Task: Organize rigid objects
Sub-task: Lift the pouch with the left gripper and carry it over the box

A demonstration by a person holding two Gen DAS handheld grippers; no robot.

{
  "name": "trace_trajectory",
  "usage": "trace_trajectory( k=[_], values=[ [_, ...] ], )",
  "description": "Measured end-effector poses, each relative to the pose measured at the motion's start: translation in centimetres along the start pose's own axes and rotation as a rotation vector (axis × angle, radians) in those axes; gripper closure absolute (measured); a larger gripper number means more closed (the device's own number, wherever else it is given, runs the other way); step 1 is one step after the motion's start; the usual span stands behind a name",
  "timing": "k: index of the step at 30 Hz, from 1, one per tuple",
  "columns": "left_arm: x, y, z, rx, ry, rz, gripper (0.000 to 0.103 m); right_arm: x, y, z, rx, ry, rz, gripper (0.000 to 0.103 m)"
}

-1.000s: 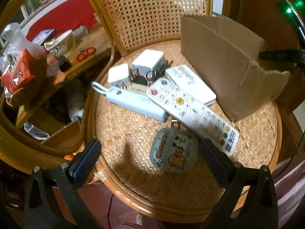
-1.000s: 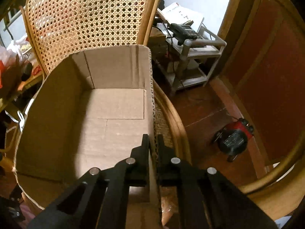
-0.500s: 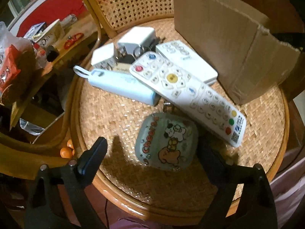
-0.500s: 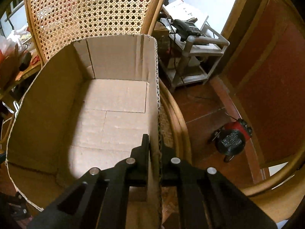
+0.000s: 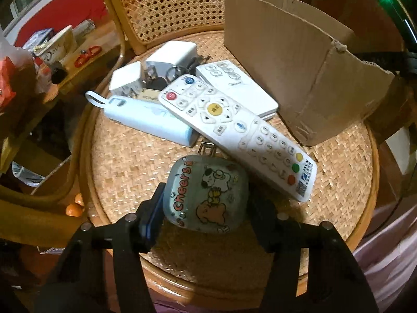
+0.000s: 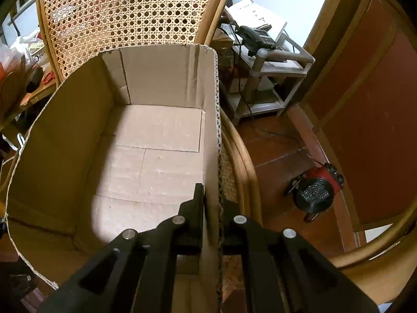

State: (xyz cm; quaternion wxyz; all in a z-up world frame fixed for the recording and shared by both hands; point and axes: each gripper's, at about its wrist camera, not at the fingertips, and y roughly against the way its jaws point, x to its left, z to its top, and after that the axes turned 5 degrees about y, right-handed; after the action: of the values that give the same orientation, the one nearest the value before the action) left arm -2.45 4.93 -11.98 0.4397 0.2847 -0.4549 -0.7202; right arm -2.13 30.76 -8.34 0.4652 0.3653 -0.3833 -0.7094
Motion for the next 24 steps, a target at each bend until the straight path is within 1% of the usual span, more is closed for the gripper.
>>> trace_trajectory(
  k=[1,3,6,9,15,24],
  values=[
    [0.0,0.2,0.0,-0.016,-0.002,0.020,0.046,0.0,0.0,0.0,0.000,0.000,0.000,0.094],
    [0.0,0.7,0.0,-0.041,-0.003,0.036,0.046,0.0,0.0,0.0,-0.001,0.000,0.001,0.095],
    [0.1,1.6,0.1,-0.080,0.005,0.044,0.046,0.0,0.0,0.0,0.000,0.001,0.000,0.095],
    [0.1,2.6,0.2,-0.135,0.002,0.069,0.046,0.0,0.0,0.0,0.000,-0.001,-0.001,0.095],
    [0.2,4.6,0.3,-0.225,0.000,0.047,0.046,0.0,0.0,0.0,0.000,-0.003,0.000,0.095],
    [0.5,6.8,0.4,-0.313,0.016,0.067,0.046,0.1,-0.1,0.1,0.000,-0.001,0.001,0.096]
  ],
)
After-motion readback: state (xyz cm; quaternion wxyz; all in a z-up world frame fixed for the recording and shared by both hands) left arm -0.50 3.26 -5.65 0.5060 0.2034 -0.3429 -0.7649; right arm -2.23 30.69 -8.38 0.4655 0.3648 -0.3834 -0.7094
